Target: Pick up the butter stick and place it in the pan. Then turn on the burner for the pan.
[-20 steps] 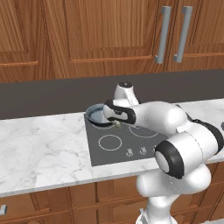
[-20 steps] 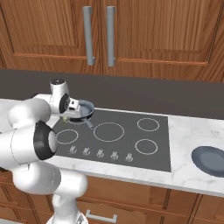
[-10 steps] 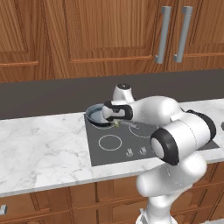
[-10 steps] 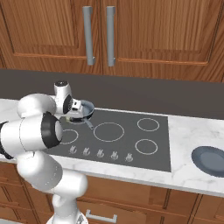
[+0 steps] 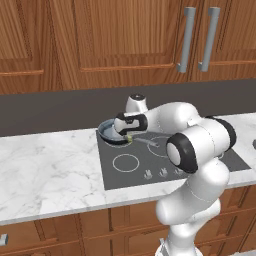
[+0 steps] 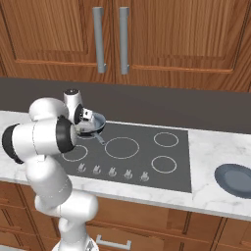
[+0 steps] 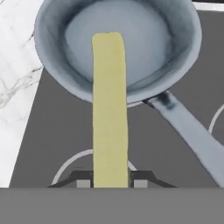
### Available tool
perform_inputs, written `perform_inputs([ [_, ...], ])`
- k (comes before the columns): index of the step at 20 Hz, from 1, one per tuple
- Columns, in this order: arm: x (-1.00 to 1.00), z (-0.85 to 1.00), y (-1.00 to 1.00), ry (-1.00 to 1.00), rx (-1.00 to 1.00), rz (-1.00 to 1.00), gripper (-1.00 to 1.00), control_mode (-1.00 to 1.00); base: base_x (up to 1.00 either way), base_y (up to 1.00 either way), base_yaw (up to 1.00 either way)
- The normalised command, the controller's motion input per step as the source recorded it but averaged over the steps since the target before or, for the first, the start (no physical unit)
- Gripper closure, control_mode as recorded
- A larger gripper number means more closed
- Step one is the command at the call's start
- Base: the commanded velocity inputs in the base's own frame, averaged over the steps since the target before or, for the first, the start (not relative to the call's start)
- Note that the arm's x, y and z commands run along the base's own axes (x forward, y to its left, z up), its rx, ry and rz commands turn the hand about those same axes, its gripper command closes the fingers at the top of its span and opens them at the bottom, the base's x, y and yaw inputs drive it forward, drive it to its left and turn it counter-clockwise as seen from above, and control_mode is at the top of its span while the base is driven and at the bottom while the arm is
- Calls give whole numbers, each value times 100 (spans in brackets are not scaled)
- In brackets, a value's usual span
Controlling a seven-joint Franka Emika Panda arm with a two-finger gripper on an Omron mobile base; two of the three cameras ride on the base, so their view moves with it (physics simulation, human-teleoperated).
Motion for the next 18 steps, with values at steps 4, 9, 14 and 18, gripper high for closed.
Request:
perform_inputs([
  [4, 33, -19, 12, 0, 0, 0, 100, -100, 0, 0, 0],
  [9, 34, -19, 4, 0, 0, 0, 100, -100, 0, 0, 0],
  [14, 32, -8, 0, 0, 0, 0, 100, -100, 0, 0, 0],
  [18, 36, -9, 2, 0, 0, 0, 100, -100, 0, 0, 0],
])
